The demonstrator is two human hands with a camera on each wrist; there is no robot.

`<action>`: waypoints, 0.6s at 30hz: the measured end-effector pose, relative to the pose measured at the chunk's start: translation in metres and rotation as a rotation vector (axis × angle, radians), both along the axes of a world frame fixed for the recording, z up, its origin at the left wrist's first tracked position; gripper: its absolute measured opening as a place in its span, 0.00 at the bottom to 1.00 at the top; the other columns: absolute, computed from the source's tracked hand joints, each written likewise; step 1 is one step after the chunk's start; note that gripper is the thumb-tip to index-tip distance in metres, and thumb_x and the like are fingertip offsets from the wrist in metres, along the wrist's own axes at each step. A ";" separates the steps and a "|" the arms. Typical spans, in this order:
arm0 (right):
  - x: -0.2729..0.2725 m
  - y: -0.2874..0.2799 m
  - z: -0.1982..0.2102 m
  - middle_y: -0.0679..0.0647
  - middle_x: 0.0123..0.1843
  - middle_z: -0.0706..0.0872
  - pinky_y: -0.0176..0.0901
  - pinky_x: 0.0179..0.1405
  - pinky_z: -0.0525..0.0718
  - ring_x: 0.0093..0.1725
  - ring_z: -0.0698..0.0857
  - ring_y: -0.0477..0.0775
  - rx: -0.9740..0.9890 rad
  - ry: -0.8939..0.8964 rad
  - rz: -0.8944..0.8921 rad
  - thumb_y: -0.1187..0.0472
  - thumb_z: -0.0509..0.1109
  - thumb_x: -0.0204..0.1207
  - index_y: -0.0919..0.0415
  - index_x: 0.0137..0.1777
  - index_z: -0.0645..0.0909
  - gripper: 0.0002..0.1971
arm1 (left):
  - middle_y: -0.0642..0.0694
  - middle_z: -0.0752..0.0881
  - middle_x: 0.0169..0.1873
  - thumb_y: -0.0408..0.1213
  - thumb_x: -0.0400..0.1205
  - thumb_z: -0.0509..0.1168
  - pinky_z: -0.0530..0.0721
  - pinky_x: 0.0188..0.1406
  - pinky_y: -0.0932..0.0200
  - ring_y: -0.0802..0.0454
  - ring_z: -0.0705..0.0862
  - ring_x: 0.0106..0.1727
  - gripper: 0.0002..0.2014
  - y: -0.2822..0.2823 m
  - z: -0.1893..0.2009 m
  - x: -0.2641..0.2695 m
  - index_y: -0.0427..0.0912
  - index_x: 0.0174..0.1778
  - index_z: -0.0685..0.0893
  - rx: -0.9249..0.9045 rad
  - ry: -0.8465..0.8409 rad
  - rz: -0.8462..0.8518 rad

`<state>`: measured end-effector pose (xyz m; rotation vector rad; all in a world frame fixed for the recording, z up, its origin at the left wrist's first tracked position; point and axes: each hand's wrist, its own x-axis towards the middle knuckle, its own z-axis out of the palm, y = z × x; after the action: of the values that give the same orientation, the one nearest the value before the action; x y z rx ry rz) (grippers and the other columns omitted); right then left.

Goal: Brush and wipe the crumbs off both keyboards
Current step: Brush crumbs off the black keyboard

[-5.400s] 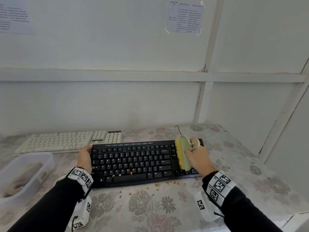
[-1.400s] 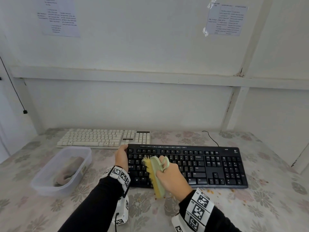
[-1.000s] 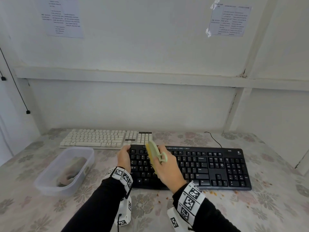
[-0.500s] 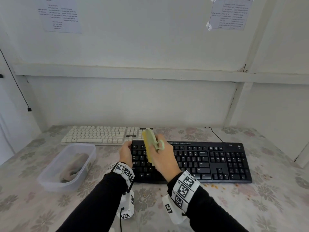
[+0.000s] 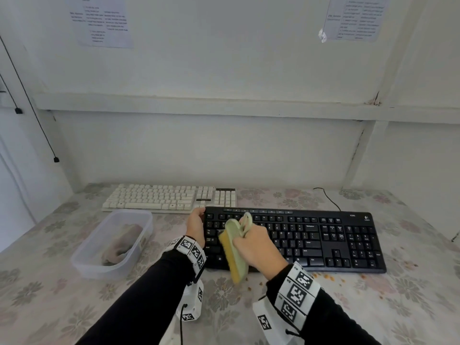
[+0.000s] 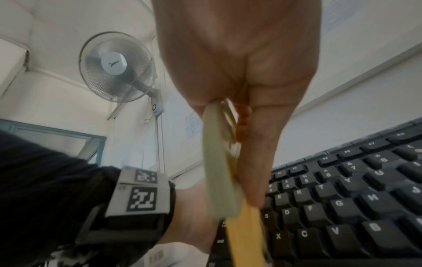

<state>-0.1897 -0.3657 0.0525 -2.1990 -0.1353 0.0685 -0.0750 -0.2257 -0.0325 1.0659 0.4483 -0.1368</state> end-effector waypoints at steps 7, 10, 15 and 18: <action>0.016 0.026 -0.004 0.52 0.38 0.78 0.36 0.25 0.75 0.29 0.75 0.47 0.169 -0.231 -0.030 0.64 0.60 0.81 0.57 0.48 0.69 0.02 | 0.43 0.80 0.32 0.46 0.76 0.58 0.79 0.34 0.55 0.45 0.80 0.30 0.12 0.005 -0.003 0.002 0.42 0.35 0.82 -0.017 -0.002 -0.027; 0.013 0.029 -0.014 0.52 0.35 0.77 0.31 0.22 0.72 0.27 0.73 0.45 0.133 -0.136 -0.016 0.65 0.58 0.80 0.59 0.46 0.68 0.03 | 0.43 0.80 0.31 0.45 0.78 0.57 0.78 0.35 0.55 0.45 0.79 0.31 0.14 0.004 -0.005 0.003 0.41 0.34 0.81 -0.022 -0.008 -0.040; 0.006 0.023 -0.017 0.51 0.33 0.71 0.27 0.18 0.65 0.25 0.68 0.44 -0.006 0.053 0.021 0.63 0.56 0.80 0.50 0.32 0.61 0.16 | 0.39 0.83 0.37 0.43 0.79 0.58 0.80 0.39 0.52 0.42 0.82 0.35 0.14 0.003 -0.007 0.005 0.38 0.42 0.84 -0.013 -0.024 -0.005; 0.007 0.022 -0.008 0.50 0.31 0.70 0.27 0.17 0.63 0.25 0.68 0.43 -0.053 0.068 0.033 0.60 0.58 0.81 0.52 0.30 0.61 0.17 | 0.40 0.83 0.36 0.44 0.79 0.58 0.81 0.37 0.53 0.42 0.82 0.35 0.14 0.003 -0.007 0.005 0.37 0.43 0.83 -0.013 -0.030 -0.018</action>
<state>-0.1827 -0.3441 0.0449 -2.2443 -0.1332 0.1670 -0.0705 -0.2225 -0.0396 1.0584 0.4100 -0.1394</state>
